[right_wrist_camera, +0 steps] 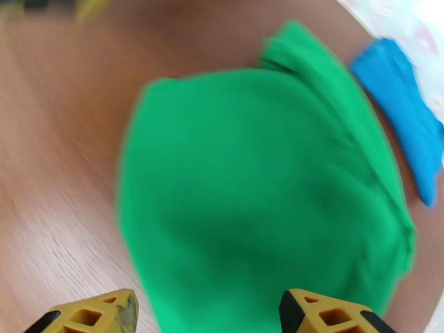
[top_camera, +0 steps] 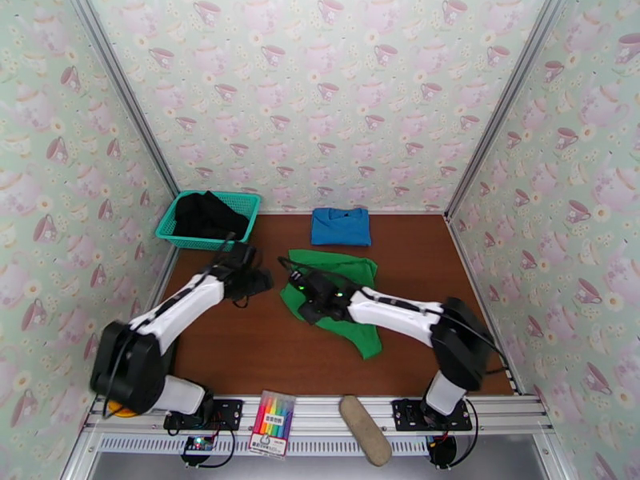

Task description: Fold and stack the mixed laundry pile

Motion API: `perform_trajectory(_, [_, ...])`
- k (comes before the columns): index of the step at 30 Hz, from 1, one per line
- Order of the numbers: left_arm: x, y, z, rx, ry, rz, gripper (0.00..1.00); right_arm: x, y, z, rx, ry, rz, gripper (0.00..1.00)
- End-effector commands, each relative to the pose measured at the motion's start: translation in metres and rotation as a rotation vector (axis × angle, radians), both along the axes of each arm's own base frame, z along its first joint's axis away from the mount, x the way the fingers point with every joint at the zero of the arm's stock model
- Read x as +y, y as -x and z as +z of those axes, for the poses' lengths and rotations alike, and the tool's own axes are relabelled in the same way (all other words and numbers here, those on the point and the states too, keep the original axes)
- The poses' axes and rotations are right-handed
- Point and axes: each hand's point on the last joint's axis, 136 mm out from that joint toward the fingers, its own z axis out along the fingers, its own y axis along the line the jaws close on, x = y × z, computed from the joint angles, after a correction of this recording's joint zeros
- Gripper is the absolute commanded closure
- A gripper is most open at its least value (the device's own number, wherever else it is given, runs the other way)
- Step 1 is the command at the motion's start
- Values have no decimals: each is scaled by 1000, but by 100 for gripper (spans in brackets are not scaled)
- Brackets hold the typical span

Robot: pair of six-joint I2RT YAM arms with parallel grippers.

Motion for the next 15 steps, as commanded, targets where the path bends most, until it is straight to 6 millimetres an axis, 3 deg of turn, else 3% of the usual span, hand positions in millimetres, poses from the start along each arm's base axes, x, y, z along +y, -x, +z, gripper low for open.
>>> perform_trajectory(1, [35, 13, 6, -14, -26, 93, 26, 28, -4, -12, 47, -17, -40, 33])
perform_trajectory(5, [46, 19, 13, -35, 7, 110, 26, 45, -9, -34, 110, 6, -69, 39])
perform_trajectory(10, [40, 19, 9, -21, 36, 86, 26, 52, -9, -54, 163, 26, -89, 45])
perform_trajectory(13, [33, 17, 3, -7, 65, 71, 27, 50, -11, -64, 175, 73, -105, 59])
perform_trajectory(15, [30, 16, -1, 0, 75, 62, 28, 50, -12, -69, 184, 80, -112, 62])
